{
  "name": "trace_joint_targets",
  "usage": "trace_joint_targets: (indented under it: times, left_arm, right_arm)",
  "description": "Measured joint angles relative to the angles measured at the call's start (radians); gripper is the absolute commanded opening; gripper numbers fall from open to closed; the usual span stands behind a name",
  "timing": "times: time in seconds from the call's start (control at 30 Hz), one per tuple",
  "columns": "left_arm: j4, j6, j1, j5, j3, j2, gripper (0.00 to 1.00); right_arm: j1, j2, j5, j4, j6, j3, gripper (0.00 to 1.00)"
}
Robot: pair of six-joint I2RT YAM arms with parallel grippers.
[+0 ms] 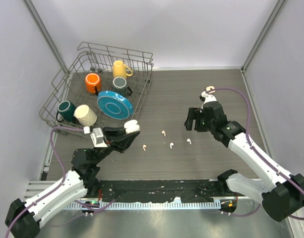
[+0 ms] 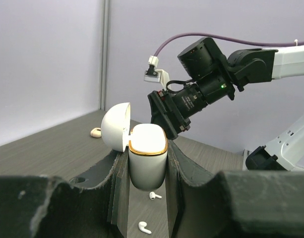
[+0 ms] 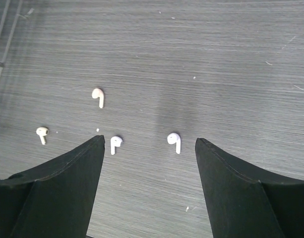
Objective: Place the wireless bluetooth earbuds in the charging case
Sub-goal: Pick up the earbud from the center of the board.
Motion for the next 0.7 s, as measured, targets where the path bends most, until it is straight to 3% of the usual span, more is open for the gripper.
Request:
trace_joint_targets:
  times: [0.37, 0.7]
  left_arm:
    - [0.000, 0.007, 0.000, 0.055, 0.000, 0.045, 0.00]
    - [0.000, 0.002, 0.000, 0.087, 0.000, 0.061, 0.00]
  right_arm:
    - [0.000, 0.178, 0.010, -0.019, -0.050, -0.023, 0.57]
    - [0.000, 0.251, 0.000, -0.029, -0.035, -0.063, 0.56]
